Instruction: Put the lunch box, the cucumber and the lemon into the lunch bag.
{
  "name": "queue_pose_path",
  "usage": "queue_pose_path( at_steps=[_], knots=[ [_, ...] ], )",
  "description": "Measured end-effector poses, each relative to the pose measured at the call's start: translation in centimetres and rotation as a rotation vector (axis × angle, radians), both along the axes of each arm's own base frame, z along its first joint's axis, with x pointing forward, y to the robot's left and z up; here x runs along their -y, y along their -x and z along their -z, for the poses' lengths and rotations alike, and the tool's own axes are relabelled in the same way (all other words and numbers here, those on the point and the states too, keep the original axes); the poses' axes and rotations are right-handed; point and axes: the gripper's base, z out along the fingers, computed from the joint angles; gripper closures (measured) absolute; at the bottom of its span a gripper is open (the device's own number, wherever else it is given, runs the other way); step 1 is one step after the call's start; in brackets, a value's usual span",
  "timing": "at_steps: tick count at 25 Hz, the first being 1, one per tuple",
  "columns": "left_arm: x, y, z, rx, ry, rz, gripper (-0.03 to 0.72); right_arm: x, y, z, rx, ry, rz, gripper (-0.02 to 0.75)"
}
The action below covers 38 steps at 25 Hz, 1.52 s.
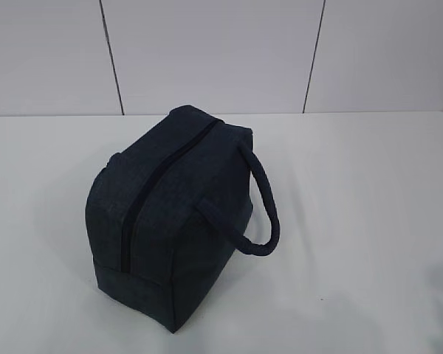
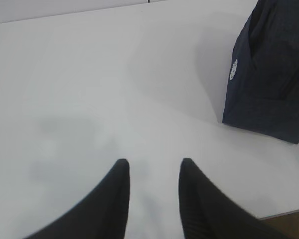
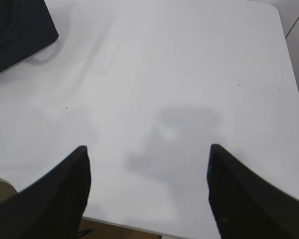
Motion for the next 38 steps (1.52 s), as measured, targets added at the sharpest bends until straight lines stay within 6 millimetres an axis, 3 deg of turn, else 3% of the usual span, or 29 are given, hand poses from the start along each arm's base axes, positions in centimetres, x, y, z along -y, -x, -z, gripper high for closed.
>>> queue_pose_path(
  at_steps=[38],
  knots=[
    [0.0,0.0,0.0,0.0,0.0,0.0,0.446,0.0,0.02,0.03,-0.003,0.0,0.0,0.186]
  ],
)
